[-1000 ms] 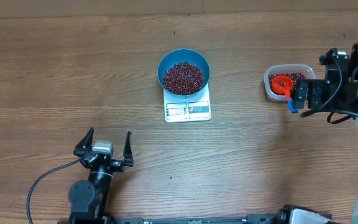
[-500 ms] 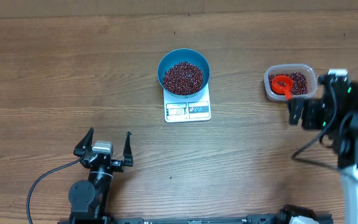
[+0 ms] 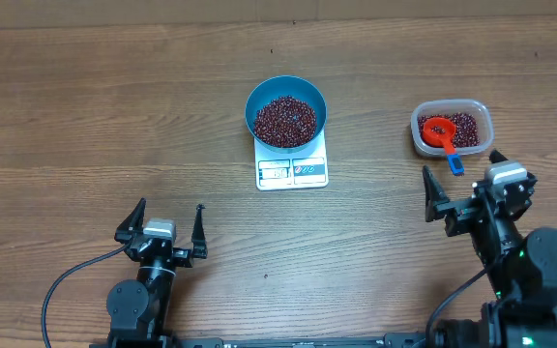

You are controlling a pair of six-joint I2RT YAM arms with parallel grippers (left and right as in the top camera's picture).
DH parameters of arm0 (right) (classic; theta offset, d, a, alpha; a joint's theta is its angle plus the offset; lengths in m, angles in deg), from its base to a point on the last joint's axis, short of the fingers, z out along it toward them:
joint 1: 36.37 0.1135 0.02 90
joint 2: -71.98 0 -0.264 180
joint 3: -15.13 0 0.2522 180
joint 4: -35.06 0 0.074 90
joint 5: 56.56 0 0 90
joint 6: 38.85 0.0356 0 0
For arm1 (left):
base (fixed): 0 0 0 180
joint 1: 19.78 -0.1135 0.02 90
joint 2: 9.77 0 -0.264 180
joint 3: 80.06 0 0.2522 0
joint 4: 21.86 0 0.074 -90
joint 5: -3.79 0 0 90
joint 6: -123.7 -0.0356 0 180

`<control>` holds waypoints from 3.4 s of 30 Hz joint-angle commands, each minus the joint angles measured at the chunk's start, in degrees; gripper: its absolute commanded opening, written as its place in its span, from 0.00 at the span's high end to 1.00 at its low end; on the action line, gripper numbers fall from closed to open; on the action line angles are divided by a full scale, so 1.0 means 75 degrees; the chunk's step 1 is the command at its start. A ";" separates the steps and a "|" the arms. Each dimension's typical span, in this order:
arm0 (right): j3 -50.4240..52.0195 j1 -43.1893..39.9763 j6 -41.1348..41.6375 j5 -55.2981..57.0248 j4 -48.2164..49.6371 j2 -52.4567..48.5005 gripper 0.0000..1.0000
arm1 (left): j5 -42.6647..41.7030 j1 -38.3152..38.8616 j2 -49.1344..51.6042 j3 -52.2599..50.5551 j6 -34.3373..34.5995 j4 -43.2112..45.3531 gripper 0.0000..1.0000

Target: Scoop item into bowl and weigh 150g on scale

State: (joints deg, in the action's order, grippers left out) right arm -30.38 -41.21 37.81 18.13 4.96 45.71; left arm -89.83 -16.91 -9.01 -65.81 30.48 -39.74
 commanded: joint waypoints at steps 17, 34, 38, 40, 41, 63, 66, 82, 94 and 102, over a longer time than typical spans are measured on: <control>0.3558 0.0038 -0.0006 -0.1087 0.4756 0.1367 0.00 | 0.0085 -0.0044 -0.0067 -0.0029 -0.0119 -0.0020 0.00; 0.4176 0.0038 -0.0003 -0.0344 0.2358 0.3483 0.00 | 0.0082 -0.0044 -0.0067 -0.0029 -0.0119 -0.0020 0.00; 0.4176 0.0055 0.0087 -0.0125 0.2066 0.3485 0.00 | 0.0082 -0.0044 -0.0067 -0.0029 -0.0119 -0.0020 0.00; 0.4176 0.0105 0.0781 0.0516 0.1795 0.3485 0.00 | 0.0085 -0.0044 -0.0067 -0.0029 -0.0119 -0.0020 0.00; 0.4176 0.0143 0.1008 0.0769 0.1705 0.3485 0.00 | 0.0082 -0.0044 -0.0067 -0.0029 -0.0119 -0.0020 0.00; 0.4176 0.0641 0.1524 0.2002 0.1530 0.3485 0.00 | 0.0085 -0.0044 -0.0067 -0.0029 -0.0119 -0.0020 0.01; 0.4176 0.0772 0.1524 0.2005 0.1530 0.3485 0.00 | 0.0082 -0.0044 -0.0067 -0.0029 -0.0119 -0.0020 0.00; 0.4179 0.0839 0.0915 0.1236 0.1591 0.3485 0.00 | 0.0085 -0.0044 -0.0067 -0.0029 -0.0119 -0.0020 0.01; 0.4179 0.0839 0.1070 0.1437 0.1550 0.3483 0.00 | 0.0085 -0.0044 -0.0067 -0.0029 -0.0119 -0.0020 0.01; 0.4176 0.0839 0.1209 0.1542 0.1536 0.3483 0.00 | 0.0085 -0.0044 -0.0067 -0.0029 -0.0119 -0.0020 0.00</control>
State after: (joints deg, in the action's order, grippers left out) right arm 0.31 -35.40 46.42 29.24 16.15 71.29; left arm -89.81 -16.91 -9.01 -65.81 30.48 -39.78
